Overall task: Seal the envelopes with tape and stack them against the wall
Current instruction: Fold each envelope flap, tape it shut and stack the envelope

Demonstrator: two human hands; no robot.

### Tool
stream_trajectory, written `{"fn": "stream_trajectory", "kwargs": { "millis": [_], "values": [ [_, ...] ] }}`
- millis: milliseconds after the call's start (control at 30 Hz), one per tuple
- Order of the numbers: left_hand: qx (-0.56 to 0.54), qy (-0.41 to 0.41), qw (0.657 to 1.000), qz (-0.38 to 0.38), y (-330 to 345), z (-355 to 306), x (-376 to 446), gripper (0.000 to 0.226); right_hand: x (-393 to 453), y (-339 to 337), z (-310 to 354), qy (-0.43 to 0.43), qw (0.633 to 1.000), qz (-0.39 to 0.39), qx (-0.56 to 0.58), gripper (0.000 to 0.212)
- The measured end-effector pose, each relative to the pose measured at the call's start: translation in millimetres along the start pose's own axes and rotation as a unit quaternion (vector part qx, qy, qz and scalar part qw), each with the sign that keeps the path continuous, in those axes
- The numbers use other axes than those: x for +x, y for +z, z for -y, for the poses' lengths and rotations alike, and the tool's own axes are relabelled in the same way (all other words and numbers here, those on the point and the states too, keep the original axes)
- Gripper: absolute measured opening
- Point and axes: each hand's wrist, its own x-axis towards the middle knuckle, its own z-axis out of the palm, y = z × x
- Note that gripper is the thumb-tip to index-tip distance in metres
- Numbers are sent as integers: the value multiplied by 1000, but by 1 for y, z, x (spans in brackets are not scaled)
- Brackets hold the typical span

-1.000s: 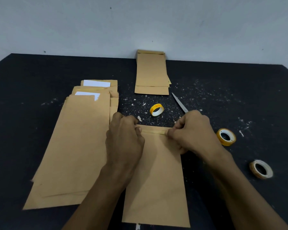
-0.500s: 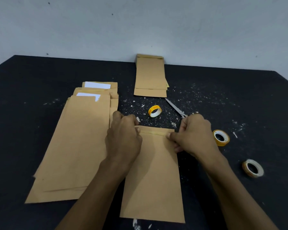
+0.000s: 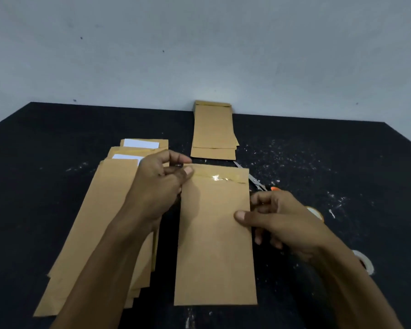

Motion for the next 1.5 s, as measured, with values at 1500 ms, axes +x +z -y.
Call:
{"fn": "stream_trajectory", "kwargs": {
  "millis": [1500],
  "values": [
    [342,108,932,-61,38,-18,201,23,228,-25,58,-182,932,-245,-195,10]
  ]
}}
